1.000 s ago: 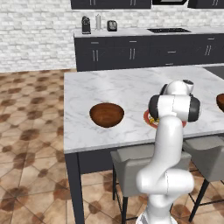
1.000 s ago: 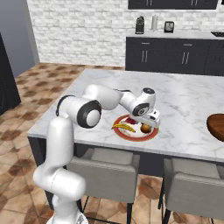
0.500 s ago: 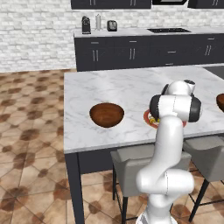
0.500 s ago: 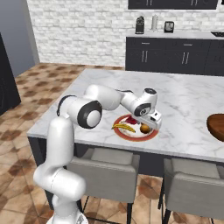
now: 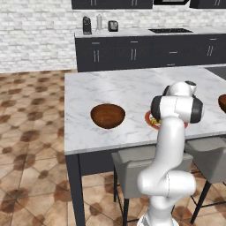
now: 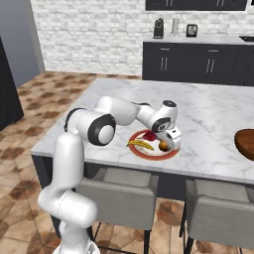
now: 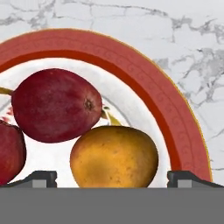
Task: Take the fruits from the plate on the dining counter and place two fruits in each bowl.
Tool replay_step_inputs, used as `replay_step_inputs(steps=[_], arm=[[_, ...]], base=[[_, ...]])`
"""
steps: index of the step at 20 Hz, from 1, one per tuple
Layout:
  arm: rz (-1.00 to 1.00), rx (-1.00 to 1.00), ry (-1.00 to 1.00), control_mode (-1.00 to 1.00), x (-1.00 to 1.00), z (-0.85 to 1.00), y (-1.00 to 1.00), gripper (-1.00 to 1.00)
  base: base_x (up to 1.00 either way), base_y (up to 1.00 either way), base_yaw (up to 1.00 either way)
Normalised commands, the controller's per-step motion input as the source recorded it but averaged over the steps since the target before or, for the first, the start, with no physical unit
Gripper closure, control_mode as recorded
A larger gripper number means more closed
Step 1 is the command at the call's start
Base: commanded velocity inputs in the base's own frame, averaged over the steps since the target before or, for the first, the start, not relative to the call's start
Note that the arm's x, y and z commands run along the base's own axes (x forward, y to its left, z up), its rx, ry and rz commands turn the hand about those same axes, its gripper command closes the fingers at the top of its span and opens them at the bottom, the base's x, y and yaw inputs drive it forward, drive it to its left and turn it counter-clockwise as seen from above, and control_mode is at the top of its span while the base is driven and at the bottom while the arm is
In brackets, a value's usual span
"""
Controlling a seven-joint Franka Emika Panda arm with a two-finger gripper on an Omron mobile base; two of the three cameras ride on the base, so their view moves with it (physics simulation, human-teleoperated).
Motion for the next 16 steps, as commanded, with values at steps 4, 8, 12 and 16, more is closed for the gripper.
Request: replay_step_inputs(steps=[4,8,12,16], arm=[[0.00,0.00,0.00,-1.00,0.00,-0.36,0.00,-1.00],[0.00,0.00,0.00,-1.00,0.00,-0.36,0.00,-1.00],[0.00,0.00,0.00,-1.00,0.00,0.00,0.00,-1.00],[0.00,0.00,0.00,-1.00,0.00,0.00,0.00,1.00]], base=[[0.00,0.00,0.00],[0.00,0.00,0.00],[0.00,0.00,0.00],[0.00,0.00,0.00]])
